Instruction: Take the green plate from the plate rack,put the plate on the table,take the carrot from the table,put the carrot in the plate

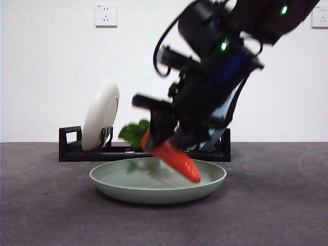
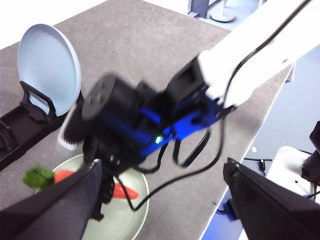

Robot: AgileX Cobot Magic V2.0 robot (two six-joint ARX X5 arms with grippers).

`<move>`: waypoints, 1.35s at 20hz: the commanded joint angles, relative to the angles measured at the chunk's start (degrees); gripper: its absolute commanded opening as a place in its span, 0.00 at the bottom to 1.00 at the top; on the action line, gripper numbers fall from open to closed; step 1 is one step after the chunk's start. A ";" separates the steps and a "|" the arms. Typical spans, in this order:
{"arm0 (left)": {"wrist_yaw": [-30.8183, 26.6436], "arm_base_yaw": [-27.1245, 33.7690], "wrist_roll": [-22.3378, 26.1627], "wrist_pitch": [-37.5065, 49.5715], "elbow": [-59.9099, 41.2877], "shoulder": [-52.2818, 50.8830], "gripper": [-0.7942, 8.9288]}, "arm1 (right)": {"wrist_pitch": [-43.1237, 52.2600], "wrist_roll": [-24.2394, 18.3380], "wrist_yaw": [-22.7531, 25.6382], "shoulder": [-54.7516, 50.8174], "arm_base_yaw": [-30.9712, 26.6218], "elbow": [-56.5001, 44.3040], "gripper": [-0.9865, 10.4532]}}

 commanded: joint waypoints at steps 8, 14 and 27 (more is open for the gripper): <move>-0.13 -0.15 -0.35 -0.37 0.09 0.02 0.50 | 2.08 0.81 -0.02 5.46 0.24 -0.24 0.48; -0.17 -0.15 -0.33 -2.03 0.09 0.02 0.50 | -0.87 0.81 -0.07 0.02 0.24 -0.24 0.56; -0.15 -0.04 0.09 -8.22 0.09 0.02 0.50 | -53.40 0.79 -0.39 -47.87 0.24 -0.24 0.55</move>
